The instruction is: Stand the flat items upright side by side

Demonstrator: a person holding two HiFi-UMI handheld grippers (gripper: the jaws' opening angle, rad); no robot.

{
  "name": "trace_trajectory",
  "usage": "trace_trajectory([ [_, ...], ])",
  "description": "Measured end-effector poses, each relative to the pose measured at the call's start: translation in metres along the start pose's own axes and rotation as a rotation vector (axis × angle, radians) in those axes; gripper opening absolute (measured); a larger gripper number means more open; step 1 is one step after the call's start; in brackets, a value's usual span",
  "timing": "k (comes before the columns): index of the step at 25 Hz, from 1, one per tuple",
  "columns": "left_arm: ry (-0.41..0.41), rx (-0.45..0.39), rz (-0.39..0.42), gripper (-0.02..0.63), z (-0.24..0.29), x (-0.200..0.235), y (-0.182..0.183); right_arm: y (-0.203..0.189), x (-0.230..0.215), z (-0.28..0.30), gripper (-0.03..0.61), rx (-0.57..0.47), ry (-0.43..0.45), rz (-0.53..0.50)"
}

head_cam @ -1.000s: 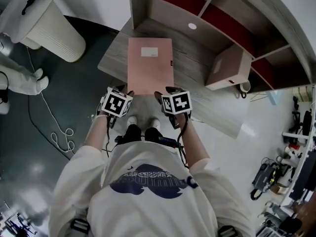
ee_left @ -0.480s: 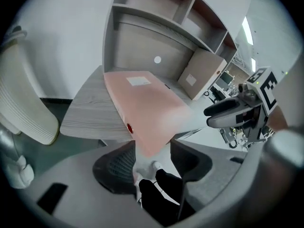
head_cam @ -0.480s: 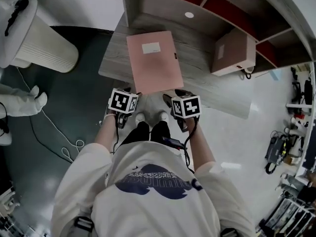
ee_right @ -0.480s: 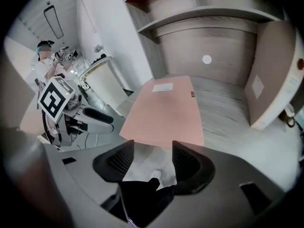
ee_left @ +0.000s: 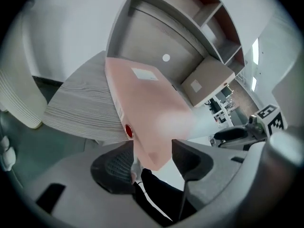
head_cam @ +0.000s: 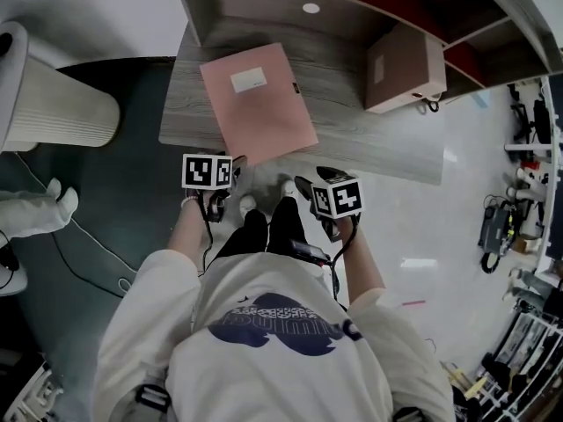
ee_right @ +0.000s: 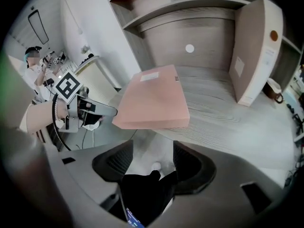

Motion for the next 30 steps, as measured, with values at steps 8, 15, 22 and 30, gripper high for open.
trace_trajectory([
  [8,-0.001,0.014,-0.036,0.242,0.01,0.013,0.013,-0.004,-0.014,0.0,0.261,0.011,0.005,0.031],
  [15,-0.018,0.031,-0.101,0.242,0.018,0.014,0.014,0.008,-0.028,0.002,0.262,0.016,0.032,0.017],
  [22,-0.001,0.059,-0.152,0.242,0.027,0.013,0.014,0.031,-0.054,-0.002,0.267,0.038,0.058,-0.022],
  [30,0.002,0.094,-0.214,0.212,0.029,0.011,0.014,0.073,-0.088,-0.002,0.287,0.078,0.082,-0.113],
])
Point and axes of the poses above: the fingertips, and each gripper's own axes: z forward along the fingers, x to its left, y out of its top, the point moved 6 cm from there along -z, backward along the fingers, and after that the axes turned 10 degrees about y, right-handed, at the moved point
